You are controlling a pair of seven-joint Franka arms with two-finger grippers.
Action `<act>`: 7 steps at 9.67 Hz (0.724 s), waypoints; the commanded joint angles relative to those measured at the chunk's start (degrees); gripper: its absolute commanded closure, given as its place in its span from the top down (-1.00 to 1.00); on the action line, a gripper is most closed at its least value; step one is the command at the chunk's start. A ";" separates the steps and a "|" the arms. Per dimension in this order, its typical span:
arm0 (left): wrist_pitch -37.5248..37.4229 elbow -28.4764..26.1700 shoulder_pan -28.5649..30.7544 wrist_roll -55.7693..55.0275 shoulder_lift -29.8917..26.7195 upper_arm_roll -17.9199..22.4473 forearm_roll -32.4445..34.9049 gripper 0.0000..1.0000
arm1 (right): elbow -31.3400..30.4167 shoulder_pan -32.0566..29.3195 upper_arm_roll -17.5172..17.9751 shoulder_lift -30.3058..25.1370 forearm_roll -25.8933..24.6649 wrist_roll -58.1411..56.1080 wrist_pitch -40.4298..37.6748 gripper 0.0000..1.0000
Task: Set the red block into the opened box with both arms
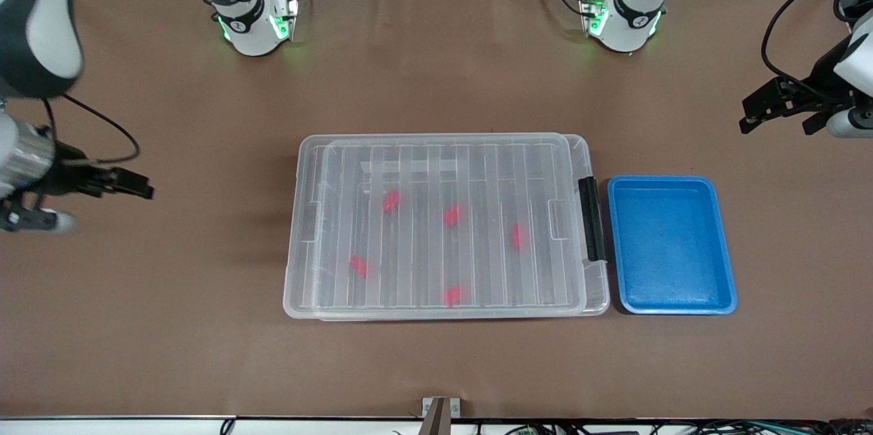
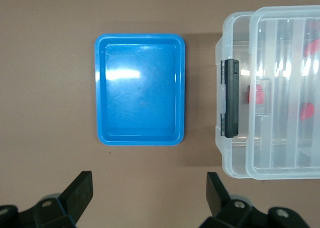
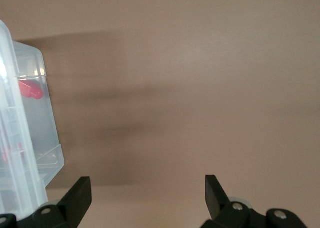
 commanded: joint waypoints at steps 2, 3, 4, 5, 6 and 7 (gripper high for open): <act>-0.88 -0.31 -0.18 0.09 1.14 -0.01 1.55 0.99 | 2.89 -1.00 -5.82 -6.48 -1.50 -7.45 -9.28 1.00; -0.79 -0.39 -0.18 -0.18 1.14 -0.10 1.46 0.99 | 4.50 -0.91 -5.93 -6.57 -1.50 -7.39 -11.40 1.00; -0.88 -0.48 -0.18 -0.18 1.14 -0.10 1.46 0.99 | 2.51 -0.82 -5.67 -8.31 -1.50 -4.51 -11.60 1.00; -0.88 -0.57 -0.27 -0.18 1.14 -0.10 1.37 0.99 | -0.56 -0.82 -5.66 -10.42 -1.50 -4.22 -9.51 1.00; -0.88 -0.74 -0.27 -0.27 1.14 -0.27 1.37 0.99 | -3.37 -0.74 -5.58 -12.52 -1.50 -3.61 -7.66 1.00; -1.57 -0.83 -0.27 -0.44 1.14 -0.28 1.37 0.99 | -3.92 -0.82 -5.57 -12.81 -1.50 -3.52 -7.12 1.00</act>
